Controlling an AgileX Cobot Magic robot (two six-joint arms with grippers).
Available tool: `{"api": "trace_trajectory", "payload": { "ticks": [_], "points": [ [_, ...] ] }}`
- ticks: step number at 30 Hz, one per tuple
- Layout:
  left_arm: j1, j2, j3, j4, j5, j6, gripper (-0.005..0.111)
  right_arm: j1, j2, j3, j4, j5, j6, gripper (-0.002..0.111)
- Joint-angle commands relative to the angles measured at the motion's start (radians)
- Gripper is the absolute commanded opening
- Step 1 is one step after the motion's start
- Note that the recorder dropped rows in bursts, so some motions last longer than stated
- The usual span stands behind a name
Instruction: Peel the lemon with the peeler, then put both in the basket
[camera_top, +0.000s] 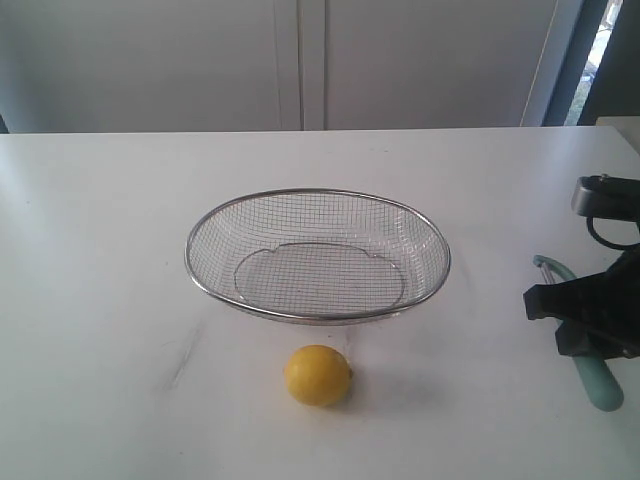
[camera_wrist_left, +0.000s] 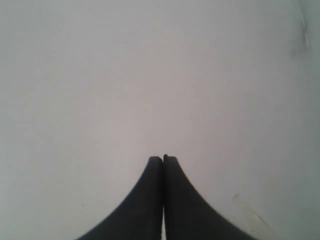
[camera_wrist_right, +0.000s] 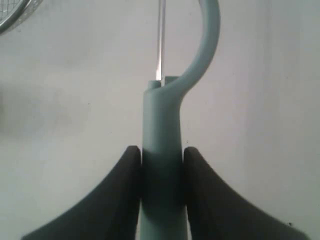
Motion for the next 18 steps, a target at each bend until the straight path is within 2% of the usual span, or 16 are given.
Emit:
{"api": "trace_trajectory", "payload": {
  "ticks": [1,7,10,18],
  "points": [
    [-0.001,0.093,-0.064,-0.040,0.110,0.117,0.000,-0.001,-0.007,0.004,0.003,-0.009,-0.012,0.000],
    [-0.001,0.261,-0.111,-0.209,0.142,0.275,0.000,-0.001,-0.007,0.004,0.002,-0.006,-0.012,0.000],
    [-0.004,0.309,-0.130,-0.264,0.142,0.298,0.000,-0.001,-0.007,0.004,0.002,-0.006,-0.012,0.000],
    [-0.154,0.446,-0.194,-0.263,0.135,0.299,0.000,-0.001,-0.007,0.004,0.005,-0.006,-0.012,0.000]
  ]
}}
